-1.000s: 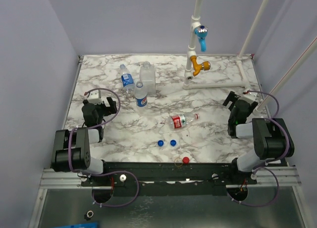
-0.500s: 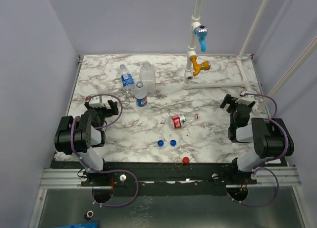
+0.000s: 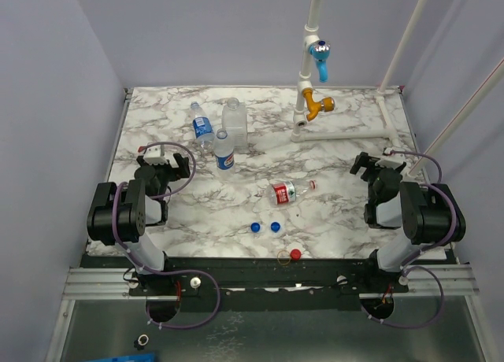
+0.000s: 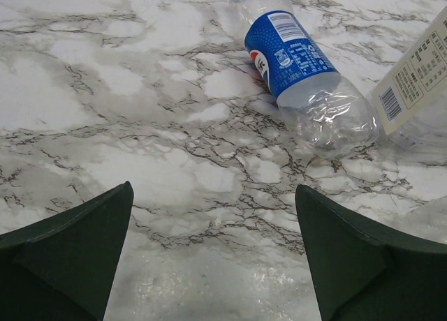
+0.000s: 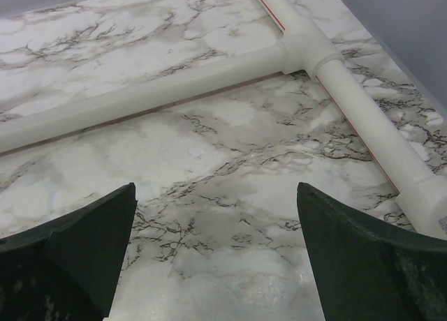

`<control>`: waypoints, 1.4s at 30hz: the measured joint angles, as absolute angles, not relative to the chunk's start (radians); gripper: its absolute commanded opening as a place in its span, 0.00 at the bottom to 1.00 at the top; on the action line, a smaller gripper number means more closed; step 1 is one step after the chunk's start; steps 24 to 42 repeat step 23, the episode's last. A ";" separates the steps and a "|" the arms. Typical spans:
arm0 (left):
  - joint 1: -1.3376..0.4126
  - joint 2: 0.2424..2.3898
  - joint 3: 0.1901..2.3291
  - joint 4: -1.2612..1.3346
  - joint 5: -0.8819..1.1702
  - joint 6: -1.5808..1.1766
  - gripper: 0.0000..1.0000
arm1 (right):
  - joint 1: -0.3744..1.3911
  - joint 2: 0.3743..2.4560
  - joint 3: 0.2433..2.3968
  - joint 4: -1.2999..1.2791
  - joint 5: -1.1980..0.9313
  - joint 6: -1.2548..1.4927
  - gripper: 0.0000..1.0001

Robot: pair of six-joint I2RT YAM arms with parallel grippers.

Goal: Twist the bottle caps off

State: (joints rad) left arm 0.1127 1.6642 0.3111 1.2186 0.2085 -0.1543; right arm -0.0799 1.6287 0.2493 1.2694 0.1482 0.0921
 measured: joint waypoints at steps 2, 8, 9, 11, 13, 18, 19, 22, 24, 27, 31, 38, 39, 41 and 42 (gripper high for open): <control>0.109 1.664 0.312 1.209 0.208 -0.153 0.99 | -0.080 1.629 0.249 1.271 0.144 0.093 1.00; 0.109 1.664 0.312 1.193 0.208 -0.152 0.99 | -0.080 1.629 0.242 1.304 0.141 0.093 1.00; 0.109 1.664 0.312 1.190 0.208 -0.152 0.99 | -0.080 1.629 0.242 1.308 0.141 0.093 1.00; 0.109 1.664 0.312 1.185 0.208 -0.152 0.99 | -0.080 1.629 0.242 1.312 0.141 0.093 1.00; 0.109 1.664 0.312 1.183 0.208 -0.152 0.99 | -0.080 1.629 0.242 1.316 0.141 0.093 1.00; 0.108 1.664 0.312 1.179 0.208 -0.152 0.99 | -0.080 1.629 0.242 1.316 0.140 0.093 1.00; 0.107 1.664 0.312 1.179 0.208 -0.152 0.99 | -0.080 1.629 0.242 1.317 0.141 0.093 1.00; 0.104 1.664 0.312 1.178 0.208 -0.149 0.99 | -0.080 1.629 0.242 1.317 0.140 0.093 1.00; 0.102 1.664 0.312 1.178 0.207 -0.149 0.99 | -0.080 1.629 0.242 1.317 0.140 0.093 1.00; 0.102 1.664 0.312 1.178 0.207 -0.149 0.99 | -0.080 1.629 0.242 1.317 0.140 0.093 1.00; 0.102 1.664 0.312 1.178 0.207 -0.149 0.99 | -0.080 1.629 0.242 1.317 0.140 0.093 1.00; 0.102 1.664 0.312 1.178 0.207 -0.149 0.99 | -0.080 1.629 0.242 1.317 0.140 0.093 1.00; 0.102 1.664 0.312 1.178 0.207 -0.149 0.99 | -0.080 1.629 0.242 1.317 0.140 0.093 1.00; 0.102 1.664 0.312 1.178 0.207 -0.149 0.99 | -0.080 1.629 0.242 1.317 0.140 0.093 1.00; 0.102 1.664 0.312 1.178 0.207 -0.149 0.99 | -0.080 1.629 0.242 1.317 0.140 0.093 1.00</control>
